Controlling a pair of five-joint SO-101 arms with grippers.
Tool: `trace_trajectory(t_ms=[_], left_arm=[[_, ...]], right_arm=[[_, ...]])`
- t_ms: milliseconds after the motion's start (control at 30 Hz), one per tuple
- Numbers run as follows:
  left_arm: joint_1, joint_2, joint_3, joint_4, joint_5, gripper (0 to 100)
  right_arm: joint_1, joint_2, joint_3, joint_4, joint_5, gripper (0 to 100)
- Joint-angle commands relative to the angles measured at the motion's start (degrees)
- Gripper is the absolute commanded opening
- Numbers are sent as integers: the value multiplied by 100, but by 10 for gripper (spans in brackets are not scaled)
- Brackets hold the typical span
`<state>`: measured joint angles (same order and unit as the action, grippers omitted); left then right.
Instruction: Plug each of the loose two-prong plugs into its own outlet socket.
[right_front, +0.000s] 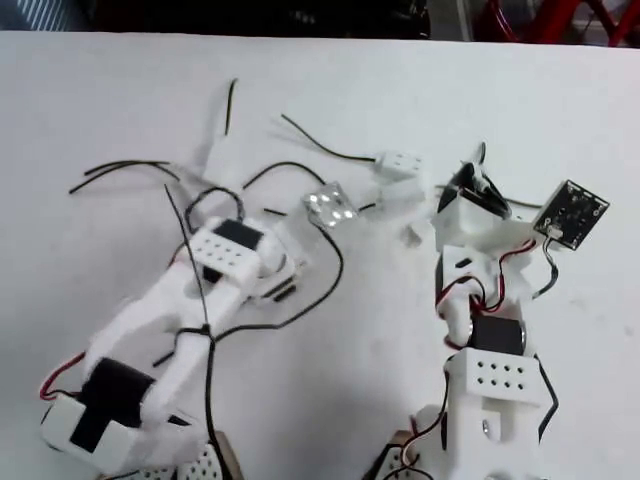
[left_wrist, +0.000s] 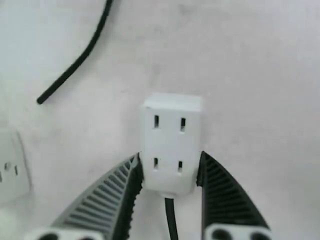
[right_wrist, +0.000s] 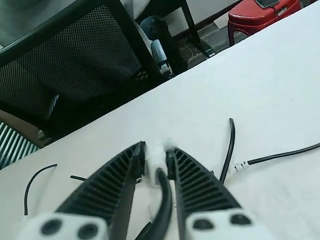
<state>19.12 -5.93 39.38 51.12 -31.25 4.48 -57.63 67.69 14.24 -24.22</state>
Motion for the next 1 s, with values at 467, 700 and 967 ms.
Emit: trace_trajectory(t_ms=[467,700,967], left_arm=[[-655,-919,70,571,70,264],[-497,-3125,1565,97,343,264],[-1895,-4892,2347,246,651,264]], right_arm=[[-1015,-75,-220,391,985,17],[-1833,-75,-237,760,1626,17],[-2800,-66,-316,1323,2145,17]])
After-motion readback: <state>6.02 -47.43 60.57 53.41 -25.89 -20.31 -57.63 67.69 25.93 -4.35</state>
